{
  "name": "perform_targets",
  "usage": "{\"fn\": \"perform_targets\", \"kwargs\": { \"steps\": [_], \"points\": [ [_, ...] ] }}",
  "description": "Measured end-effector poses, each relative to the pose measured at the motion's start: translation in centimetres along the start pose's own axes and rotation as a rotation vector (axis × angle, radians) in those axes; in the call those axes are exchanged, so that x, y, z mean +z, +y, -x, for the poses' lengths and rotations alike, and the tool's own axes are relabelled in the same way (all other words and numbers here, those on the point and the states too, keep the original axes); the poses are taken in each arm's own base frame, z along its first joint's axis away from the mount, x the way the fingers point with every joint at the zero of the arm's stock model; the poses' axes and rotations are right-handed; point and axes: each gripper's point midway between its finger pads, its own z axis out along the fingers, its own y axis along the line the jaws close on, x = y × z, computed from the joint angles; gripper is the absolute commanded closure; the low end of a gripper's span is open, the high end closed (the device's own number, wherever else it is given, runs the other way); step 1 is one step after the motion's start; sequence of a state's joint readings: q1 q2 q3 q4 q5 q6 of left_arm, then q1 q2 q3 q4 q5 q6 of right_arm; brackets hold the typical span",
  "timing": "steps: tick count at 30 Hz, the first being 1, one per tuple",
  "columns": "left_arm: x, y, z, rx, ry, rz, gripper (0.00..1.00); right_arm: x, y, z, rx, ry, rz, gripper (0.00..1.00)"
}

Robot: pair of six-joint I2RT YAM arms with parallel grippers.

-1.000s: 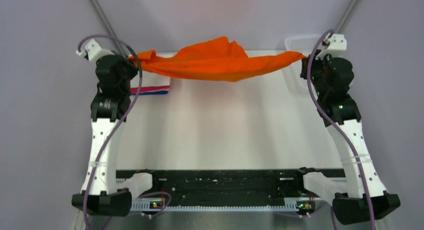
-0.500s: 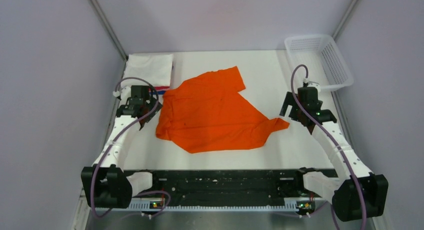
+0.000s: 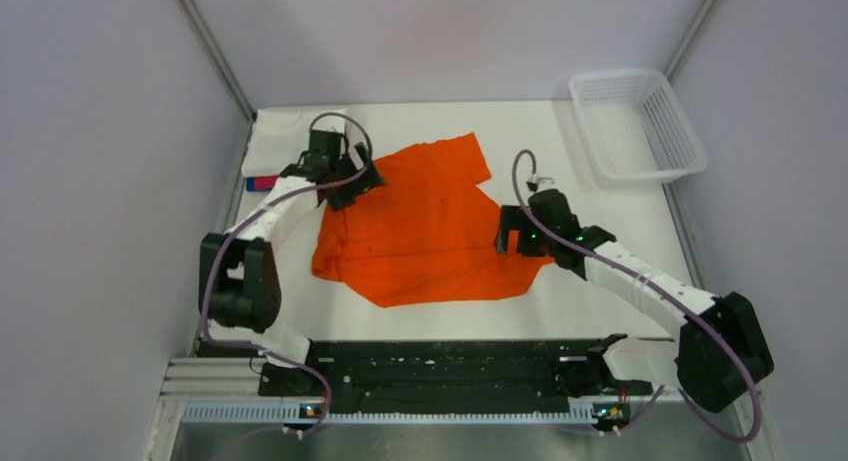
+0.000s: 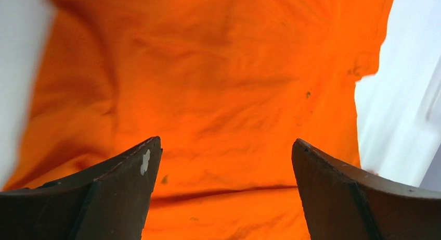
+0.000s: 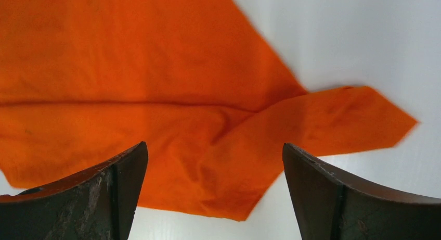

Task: Fold and stack the t-shirts
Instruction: Flatten out the tshirt

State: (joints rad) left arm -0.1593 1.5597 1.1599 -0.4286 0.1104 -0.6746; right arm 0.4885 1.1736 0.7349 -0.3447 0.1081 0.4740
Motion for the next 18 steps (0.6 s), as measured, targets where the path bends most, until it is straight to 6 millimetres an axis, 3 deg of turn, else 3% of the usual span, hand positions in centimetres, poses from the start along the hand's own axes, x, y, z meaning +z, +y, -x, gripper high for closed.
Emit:
{"fn": "perform_targets", "kwargs": {
  "steps": [4, 8, 9, 14, 18],
  "points": [
    [4.9, -2.2, -1.9, 0.069, 0.107, -0.02, 0.03, 2.6, 2.6, -4.0, -0.049, 0.113, 0.053, 0.01],
    [7.7, -0.4, -4.3, 0.068, 0.196, 0.033, 0.04, 5.0, 2.9, -6.7, -0.076, 0.195, 0.035, 0.01],
    [8.1, 0.2, -5.0, 0.065, 0.214, 0.048, 0.04, 5.4, 3.1, -6.4, -0.078, 0.19, 0.028, 0.01],
    [7.1, 1.6, -7.1, 0.043, 0.205, 0.047, 0.05, 6.9, 3.9, -4.9, -0.075, 0.158, 0.013, 0.01],
    [4.2, 2.4, -11.4, 0.04, 0.218, 0.022, 0.05, 8.0, 4.5, -3.3, -0.093, 0.139, -0.007, 0.01]
  ]
}}
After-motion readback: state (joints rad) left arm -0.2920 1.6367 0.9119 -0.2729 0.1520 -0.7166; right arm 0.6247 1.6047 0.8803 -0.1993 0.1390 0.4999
